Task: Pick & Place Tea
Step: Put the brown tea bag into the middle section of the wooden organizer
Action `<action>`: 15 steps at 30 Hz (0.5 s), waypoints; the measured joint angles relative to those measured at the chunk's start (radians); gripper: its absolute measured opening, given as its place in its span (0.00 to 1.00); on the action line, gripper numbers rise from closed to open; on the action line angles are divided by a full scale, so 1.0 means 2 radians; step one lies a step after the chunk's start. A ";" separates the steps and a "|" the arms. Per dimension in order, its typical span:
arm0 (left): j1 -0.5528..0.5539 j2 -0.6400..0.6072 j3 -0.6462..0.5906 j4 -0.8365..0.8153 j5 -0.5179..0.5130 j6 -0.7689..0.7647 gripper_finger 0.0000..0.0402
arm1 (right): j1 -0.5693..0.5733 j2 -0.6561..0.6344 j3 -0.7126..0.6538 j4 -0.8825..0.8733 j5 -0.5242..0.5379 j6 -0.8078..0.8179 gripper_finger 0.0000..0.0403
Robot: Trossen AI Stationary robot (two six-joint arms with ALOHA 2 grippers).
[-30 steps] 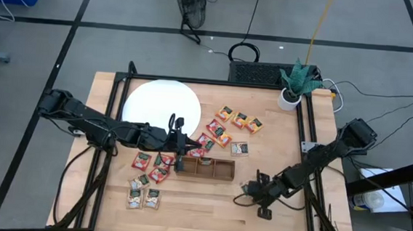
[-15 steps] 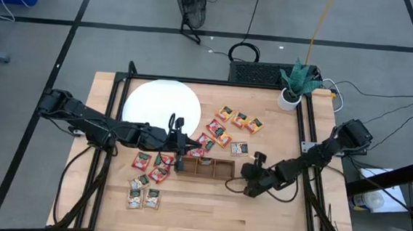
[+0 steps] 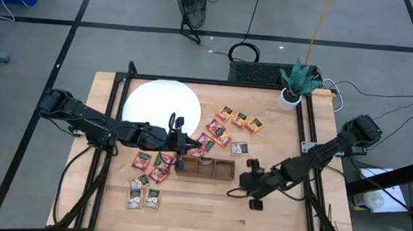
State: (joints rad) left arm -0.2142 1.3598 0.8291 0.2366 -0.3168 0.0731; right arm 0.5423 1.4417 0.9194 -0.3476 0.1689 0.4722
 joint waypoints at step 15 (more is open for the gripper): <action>0.000 0.000 0.000 -0.001 0.000 -0.002 0.04 | 0.007 0.011 0.050 0.006 -0.072 -0.030 0.71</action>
State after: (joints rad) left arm -0.2142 1.3598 0.8291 0.2356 -0.3168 0.0696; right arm 0.5564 1.4641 1.0189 -0.3346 0.0256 0.4131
